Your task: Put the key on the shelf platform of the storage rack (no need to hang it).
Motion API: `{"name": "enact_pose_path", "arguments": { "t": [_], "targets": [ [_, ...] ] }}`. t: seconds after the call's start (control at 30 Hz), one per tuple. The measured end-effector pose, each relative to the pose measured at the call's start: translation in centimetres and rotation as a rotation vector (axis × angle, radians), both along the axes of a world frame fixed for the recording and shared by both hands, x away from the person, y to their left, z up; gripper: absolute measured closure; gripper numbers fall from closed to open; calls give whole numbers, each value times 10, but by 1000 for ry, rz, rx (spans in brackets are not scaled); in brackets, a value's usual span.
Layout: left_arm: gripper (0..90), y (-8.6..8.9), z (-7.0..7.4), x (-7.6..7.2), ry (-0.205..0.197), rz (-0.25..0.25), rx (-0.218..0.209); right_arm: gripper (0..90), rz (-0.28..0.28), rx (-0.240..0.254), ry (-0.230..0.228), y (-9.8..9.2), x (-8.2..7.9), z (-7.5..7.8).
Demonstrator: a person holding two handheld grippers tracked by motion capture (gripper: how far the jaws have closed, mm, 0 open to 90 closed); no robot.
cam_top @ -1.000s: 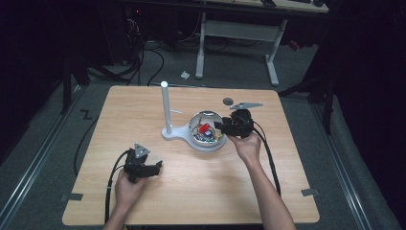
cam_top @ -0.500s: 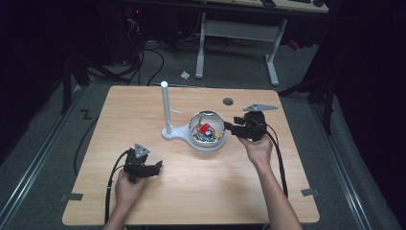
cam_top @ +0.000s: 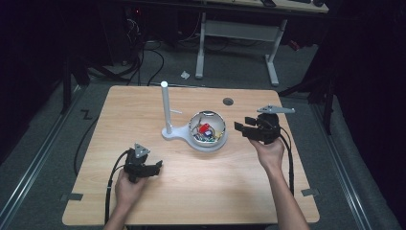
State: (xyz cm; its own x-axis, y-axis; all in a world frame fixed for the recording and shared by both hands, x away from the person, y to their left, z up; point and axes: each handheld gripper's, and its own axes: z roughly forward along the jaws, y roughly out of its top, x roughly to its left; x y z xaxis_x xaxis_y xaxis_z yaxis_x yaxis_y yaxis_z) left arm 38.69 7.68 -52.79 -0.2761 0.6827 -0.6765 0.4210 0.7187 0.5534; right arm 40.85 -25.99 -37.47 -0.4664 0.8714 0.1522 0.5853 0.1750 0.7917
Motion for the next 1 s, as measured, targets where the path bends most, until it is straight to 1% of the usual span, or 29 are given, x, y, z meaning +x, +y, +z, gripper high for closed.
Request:
{"name": "enact_pose_path", "arguments": {
  "t": [0.1, 0.13, 0.2, 0.27, 0.33, 0.37, 0.43, 0.53, 0.63, 0.67, 0.7, 0.73, 0.8, 0.9, 1.0],
  "targets": [
    [211, 0, 0, 0, 0, 0, 0, 451, -4, 0, -4, -3, -6, 1],
    [211, 0, 0, 0, 1, 1, -1, 453, -11, 8, -18, -7, -11, 1],
    [211, 0, 0, 0, 1, 1, -1, 456, -20, 13, -17, -10, -13, 1],
    [211, 0, 0, 0, 1, 1, -1, 451, -34, 16, -8, -16, -17, 0],
    [211, 0, 0, 0, 1, 1, -1, 452, -43, 5, 2, -22, -20, 2],
    [211, 0, 0, 0, 1, 0, -1, 454, -52, -1, 3, -25, -26, 5],
    [211, 0, 0, 0, 1, 1, -1, 454, -52, -2, -4, -27, -28, 6],
    [211, 0, 0, 0, 1, 1, -2, 456, -63, -6, -21, -32, -40, 11],
    [211, 0, 0, 0, 1, 2, -1, 462, -64, -8, -30, -35, -43, 12],
    [211, 0, 0, 0, 0, 1, -1, 464, -64, -5, -34, -36, -45, 12],
    [211, 0, 0, 0, 1, 1, -1, 463, -68, -10, -26, -39, -48, 11],
    [211, 0, 0, 0, 1, 1, -1, 463, -68, -10, -26, -39, -48, 11],
    [211, 0, 0, 0, 1, 2, -2, 464, -82, -4, -19, -44, -55, 9],
    [211, 0, 0, 0, 1, 1, -1, 464, -85, -3, -24, -46, -59, 7],
    [211, 0, 0, 0, 1, 2, -2, 464, -88, 1, -29, -51, -66, 5]
  ]
}}
